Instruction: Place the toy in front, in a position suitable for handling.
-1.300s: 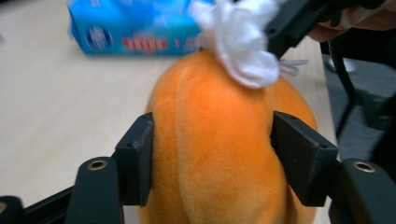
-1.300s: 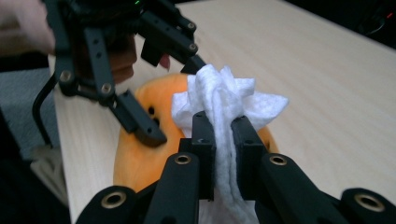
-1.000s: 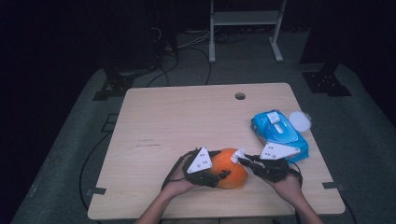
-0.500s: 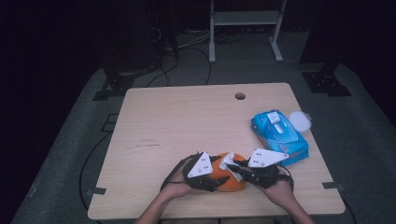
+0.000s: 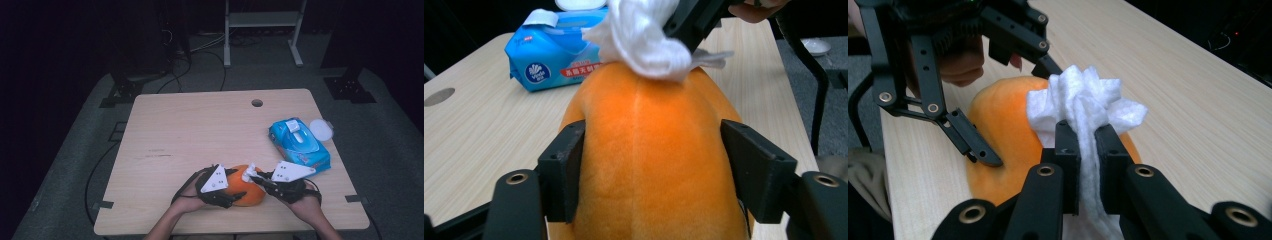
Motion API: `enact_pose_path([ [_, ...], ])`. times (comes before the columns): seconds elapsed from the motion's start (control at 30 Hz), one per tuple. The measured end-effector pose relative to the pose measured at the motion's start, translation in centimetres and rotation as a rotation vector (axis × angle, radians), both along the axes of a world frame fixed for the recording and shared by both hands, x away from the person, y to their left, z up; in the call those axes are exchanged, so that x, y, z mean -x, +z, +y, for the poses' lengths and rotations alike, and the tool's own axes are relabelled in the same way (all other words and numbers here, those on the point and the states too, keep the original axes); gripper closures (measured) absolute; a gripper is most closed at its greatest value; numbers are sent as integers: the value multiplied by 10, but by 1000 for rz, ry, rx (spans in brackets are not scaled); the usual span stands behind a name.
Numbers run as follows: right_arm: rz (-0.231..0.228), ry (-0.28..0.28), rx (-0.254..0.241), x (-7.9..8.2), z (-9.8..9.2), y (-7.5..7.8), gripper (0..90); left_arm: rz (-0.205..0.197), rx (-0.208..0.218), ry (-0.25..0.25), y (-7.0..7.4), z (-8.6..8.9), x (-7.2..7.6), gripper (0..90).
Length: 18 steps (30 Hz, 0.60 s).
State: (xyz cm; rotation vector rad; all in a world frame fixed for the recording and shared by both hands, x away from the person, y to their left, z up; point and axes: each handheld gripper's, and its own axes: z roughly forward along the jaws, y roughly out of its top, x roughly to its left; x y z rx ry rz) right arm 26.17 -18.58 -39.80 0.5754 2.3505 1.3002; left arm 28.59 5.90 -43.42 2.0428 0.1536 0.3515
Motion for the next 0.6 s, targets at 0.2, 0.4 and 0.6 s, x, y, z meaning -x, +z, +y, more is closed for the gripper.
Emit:
enact_pose_path([
  [0.2,19,5,-17,-1,-2,-7,822,98,2,37,6,6,-12,128],
  [0.4,5,8,-41,0,7,-5,820,102,14,42,0,4,-11,268],
  [0.6,-3,12,-54,-3,6,-1,821,54,11,15,0,2,-4,298],
])
